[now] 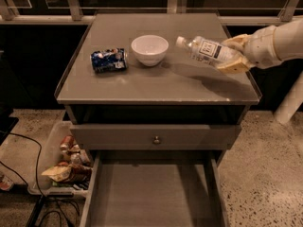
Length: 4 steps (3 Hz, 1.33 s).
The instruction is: Pick blue plastic bottle from middle drawer and place on counter
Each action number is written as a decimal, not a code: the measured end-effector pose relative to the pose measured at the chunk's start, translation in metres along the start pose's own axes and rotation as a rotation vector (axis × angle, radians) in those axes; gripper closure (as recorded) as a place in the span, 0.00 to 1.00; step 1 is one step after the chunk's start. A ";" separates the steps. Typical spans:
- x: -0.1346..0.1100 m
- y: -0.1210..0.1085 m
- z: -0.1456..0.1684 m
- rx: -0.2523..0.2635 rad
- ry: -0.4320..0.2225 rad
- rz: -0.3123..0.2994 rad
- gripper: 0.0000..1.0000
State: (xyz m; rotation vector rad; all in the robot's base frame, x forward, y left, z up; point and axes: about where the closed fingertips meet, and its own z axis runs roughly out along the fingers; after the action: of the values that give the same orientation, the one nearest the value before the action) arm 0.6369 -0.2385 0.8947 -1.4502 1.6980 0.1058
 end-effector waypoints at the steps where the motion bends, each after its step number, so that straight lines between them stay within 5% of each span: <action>1: 0.002 -0.025 0.016 -0.007 -0.014 0.081 1.00; 2: 0.012 -0.023 0.033 -0.046 -0.007 0.154 1.00; 4: 0.006 0.005 0.060 -0.164 0.008 0.152 1.00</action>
Offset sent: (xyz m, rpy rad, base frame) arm 0.0444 0.0006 -0.0379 0.1228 0.2135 -0.0951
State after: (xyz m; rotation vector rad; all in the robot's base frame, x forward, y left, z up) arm 0.6661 -0.2079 0.8518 -1.4391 1.8403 0.3299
